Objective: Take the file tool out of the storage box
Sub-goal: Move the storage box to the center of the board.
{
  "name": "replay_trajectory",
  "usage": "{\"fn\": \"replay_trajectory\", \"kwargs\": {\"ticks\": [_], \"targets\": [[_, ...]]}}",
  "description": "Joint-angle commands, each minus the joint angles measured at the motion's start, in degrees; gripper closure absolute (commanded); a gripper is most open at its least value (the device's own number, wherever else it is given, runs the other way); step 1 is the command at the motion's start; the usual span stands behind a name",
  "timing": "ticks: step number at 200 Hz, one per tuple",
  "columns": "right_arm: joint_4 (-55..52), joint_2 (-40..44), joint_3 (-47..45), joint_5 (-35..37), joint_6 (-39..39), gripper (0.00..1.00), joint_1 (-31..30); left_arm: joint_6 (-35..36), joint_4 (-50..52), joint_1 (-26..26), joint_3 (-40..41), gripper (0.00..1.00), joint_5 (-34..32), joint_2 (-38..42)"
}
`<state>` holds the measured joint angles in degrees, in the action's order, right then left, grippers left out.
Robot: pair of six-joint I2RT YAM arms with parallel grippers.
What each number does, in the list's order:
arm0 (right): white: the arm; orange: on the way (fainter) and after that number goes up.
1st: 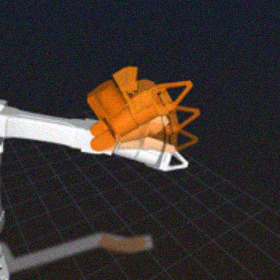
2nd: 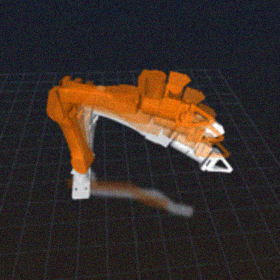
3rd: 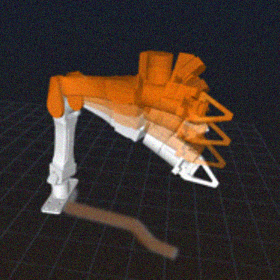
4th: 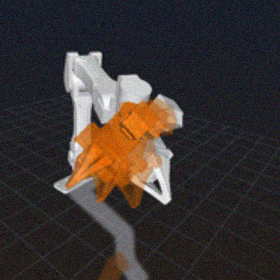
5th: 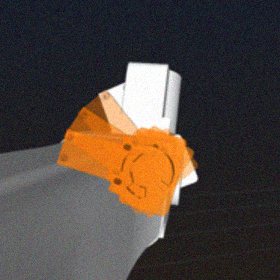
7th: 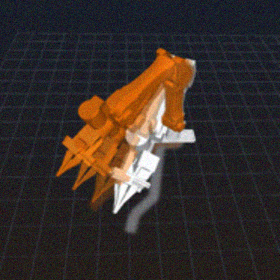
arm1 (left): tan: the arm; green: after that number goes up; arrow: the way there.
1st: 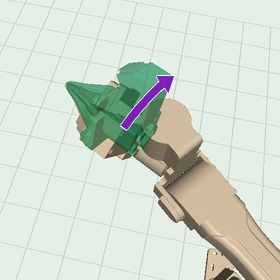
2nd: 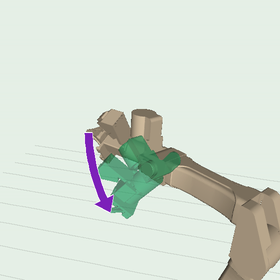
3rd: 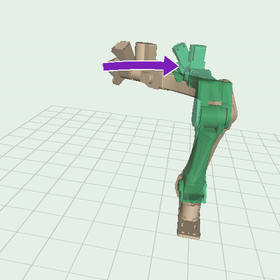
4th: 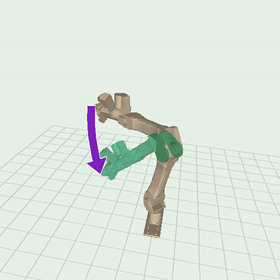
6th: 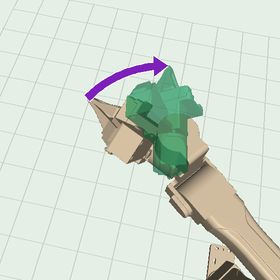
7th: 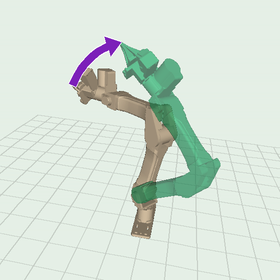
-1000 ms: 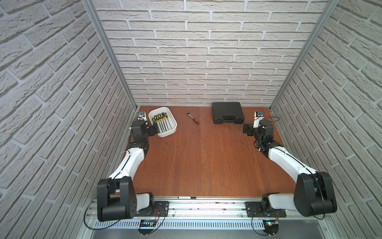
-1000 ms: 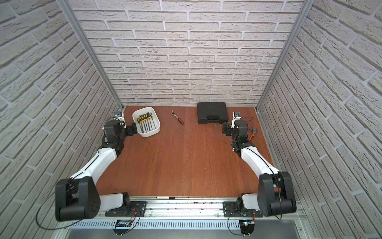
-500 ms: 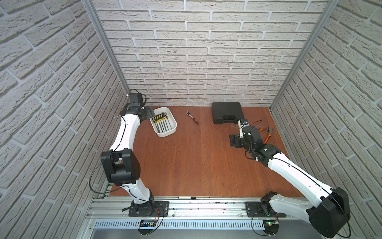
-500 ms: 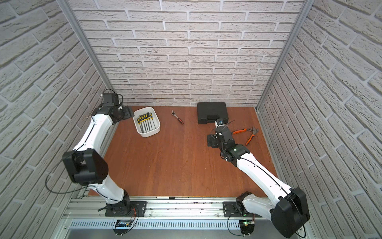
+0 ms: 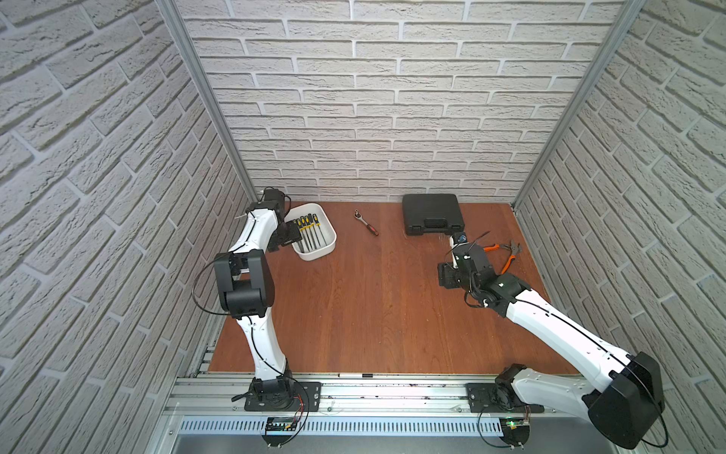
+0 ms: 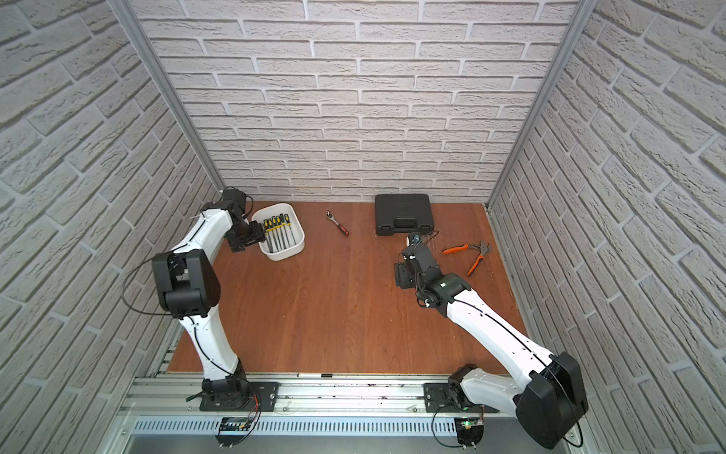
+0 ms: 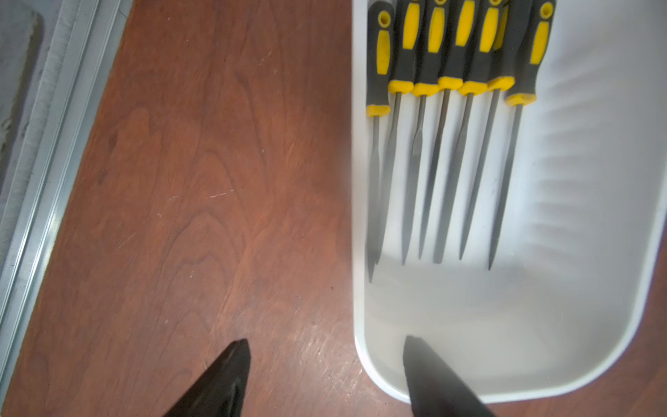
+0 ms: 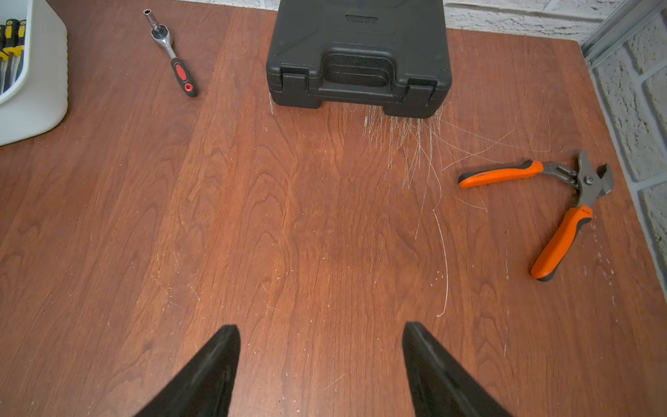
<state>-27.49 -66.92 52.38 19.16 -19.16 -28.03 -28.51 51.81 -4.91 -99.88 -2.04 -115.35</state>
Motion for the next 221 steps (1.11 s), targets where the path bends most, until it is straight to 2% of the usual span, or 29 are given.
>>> {"fn": "replay_trajectory", "kwargs": {"ticks": [1,38,64,117,140,175,221], "targets": [[-1.33,0.22,0.22,0.3,-0.74,0.27,-0.76,-0.67,-0.5,0.06,-1.33,0.33,1.21,-1.2],[-1.3,-0.21,-0.26,0.76,-1.23,0.28,-0.86,-0.64,-1.16,0.41,-1.81,0.41,1.01,-3.22],[-1.35,-0.39,-0.02,0.57,-1.68,0.29,-1.06,-0.86,-2.67,0.7,-0.52,0.55,0.9,-2.79],[-1.17,-1.21,-0.87,0.97,-2.46,0.32,-1.67,-0.05,-2.37,1.03,-0.84,0.56,0.97,-4.48],[-1.17,-0.95,-1.31,1.16,-2.41,0.32,-1.84,-0.14,-2.32,1.22,-1.4,0.67,1.27,-5.39],[-1.52,-0.96,-1.38,1.72,-1.85,0.32,-1.86,-0.01,-1.81,1.72,-2.75,0.68,1.2,-6.75],[-1.78,-0.85,-1.32,1.39,-1.77,0.34,-1.98,1.23,-1.21,2.51,-2.85,0.96,0.79,-6.62]]}}
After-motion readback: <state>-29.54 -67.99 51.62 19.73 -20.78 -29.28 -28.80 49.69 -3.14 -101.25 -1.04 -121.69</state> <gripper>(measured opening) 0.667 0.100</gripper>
